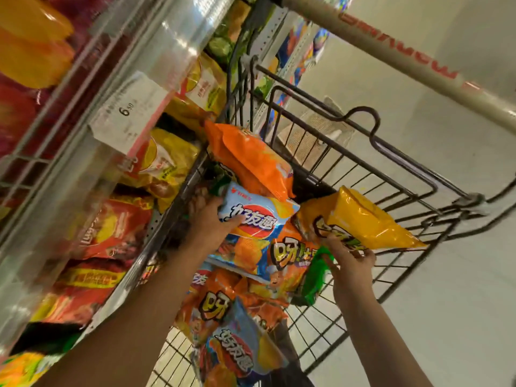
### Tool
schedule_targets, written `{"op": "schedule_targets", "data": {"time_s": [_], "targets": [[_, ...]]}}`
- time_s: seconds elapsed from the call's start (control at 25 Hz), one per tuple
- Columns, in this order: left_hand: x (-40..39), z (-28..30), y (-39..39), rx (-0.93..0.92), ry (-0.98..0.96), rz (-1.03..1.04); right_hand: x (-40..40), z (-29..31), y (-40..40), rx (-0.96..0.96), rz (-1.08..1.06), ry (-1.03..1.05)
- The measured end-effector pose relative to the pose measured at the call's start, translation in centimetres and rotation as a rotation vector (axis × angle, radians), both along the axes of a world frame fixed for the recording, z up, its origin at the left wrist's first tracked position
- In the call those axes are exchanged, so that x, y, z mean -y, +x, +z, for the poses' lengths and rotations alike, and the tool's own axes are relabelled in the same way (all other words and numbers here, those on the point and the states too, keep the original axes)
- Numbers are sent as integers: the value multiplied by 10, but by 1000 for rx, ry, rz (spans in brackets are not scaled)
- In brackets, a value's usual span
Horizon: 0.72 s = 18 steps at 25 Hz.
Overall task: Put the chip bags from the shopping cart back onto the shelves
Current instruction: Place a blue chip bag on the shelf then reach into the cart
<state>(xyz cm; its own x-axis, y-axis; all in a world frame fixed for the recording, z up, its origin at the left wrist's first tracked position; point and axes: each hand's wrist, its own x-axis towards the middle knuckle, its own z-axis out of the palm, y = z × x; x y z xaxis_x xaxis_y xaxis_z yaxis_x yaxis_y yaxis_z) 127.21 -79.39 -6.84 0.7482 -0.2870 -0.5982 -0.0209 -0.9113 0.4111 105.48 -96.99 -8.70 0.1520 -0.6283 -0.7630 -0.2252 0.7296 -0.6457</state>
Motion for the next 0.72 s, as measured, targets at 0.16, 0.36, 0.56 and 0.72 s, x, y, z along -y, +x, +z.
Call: {"op": "schedule_targets", "data": {"time_s": [0.16, 0.36, 0.56, 0.72], "targets": [[-14, 5, -12, 45, -156, -20, 10, 4, -2, 40, 144, -36], [-39, 28, -23, -177, -377, 94, 22, 16, 20, -130, 416, -443], [-80, 50, -41, -112, -573, 179, -12, 43, 6, -238, 336, -585], [-115, 85, -59, -79, -699, 171, -56, 107, -24, -184, 157, -648]]}}
